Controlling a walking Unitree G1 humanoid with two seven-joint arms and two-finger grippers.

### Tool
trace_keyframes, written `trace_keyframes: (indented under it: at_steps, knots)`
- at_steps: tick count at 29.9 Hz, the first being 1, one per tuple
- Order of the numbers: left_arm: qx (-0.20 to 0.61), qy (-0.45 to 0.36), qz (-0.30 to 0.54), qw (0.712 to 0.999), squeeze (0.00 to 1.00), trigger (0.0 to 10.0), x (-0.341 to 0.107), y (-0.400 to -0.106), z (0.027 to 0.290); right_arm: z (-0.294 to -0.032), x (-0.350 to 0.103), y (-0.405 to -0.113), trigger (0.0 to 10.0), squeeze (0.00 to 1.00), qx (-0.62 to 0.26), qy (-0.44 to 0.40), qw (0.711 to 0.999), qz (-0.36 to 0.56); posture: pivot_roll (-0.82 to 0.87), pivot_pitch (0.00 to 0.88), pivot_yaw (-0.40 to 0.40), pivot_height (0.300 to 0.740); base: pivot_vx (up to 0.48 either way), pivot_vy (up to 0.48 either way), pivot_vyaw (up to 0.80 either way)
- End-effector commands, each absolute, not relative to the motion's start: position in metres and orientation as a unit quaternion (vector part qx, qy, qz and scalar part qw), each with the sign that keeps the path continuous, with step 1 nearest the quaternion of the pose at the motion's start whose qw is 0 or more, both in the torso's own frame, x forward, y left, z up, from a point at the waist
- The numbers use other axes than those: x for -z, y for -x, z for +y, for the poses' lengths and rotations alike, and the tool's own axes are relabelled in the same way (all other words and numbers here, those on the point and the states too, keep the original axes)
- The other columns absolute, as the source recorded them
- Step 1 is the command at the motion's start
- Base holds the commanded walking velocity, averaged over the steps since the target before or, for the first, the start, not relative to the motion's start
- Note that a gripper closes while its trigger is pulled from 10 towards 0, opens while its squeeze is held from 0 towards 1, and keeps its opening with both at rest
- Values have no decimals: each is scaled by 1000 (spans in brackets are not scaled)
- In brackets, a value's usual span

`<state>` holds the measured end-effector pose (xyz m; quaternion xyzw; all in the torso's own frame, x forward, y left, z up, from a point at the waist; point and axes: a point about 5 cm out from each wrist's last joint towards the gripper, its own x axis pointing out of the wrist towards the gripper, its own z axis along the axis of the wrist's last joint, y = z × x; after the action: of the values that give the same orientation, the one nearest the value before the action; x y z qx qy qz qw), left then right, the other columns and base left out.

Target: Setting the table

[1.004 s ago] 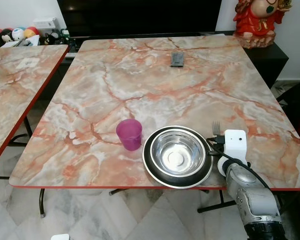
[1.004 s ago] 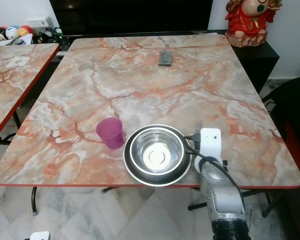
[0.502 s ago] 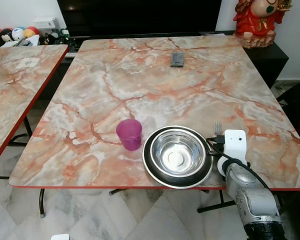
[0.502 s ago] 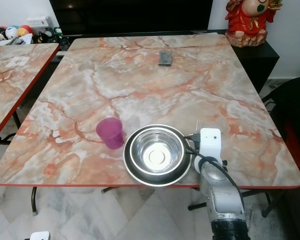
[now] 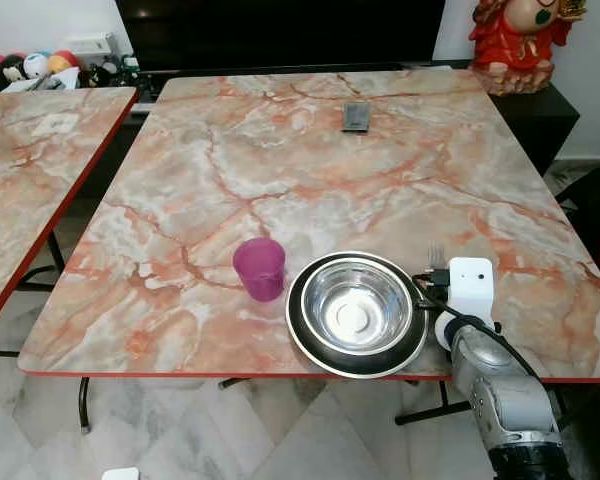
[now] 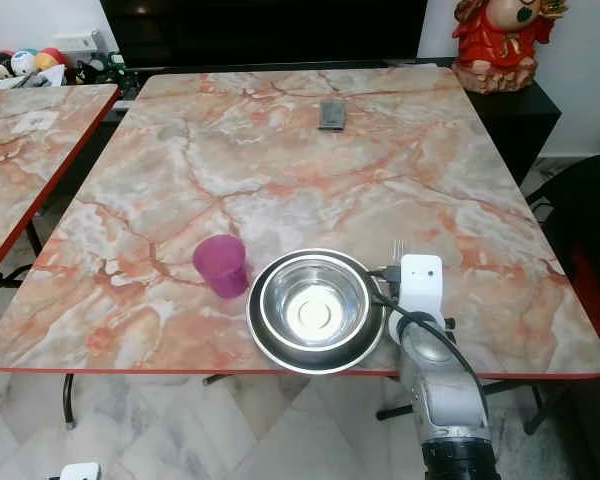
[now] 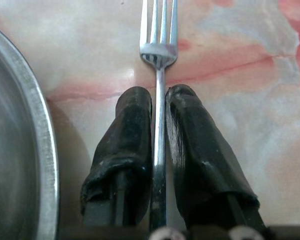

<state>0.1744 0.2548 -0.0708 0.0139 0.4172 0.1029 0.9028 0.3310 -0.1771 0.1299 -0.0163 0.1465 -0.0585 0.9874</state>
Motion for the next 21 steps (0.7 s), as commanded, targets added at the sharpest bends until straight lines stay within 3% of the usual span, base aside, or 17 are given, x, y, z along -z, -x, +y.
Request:
trace_keyframes:
  at_steps: [1,21]
  knots:
    - [-109,-14,435,894,0,10000,75,-164,259,-175,-131,-332,10000,0,57,16,988,142,-4,196,64,740,0,0,0]
    - [-105,-16,436,894,0,10000,75,-164,259,-179,-140,-335,10000,0,84,30,990,107,-11,168,63,740,0,0,0]
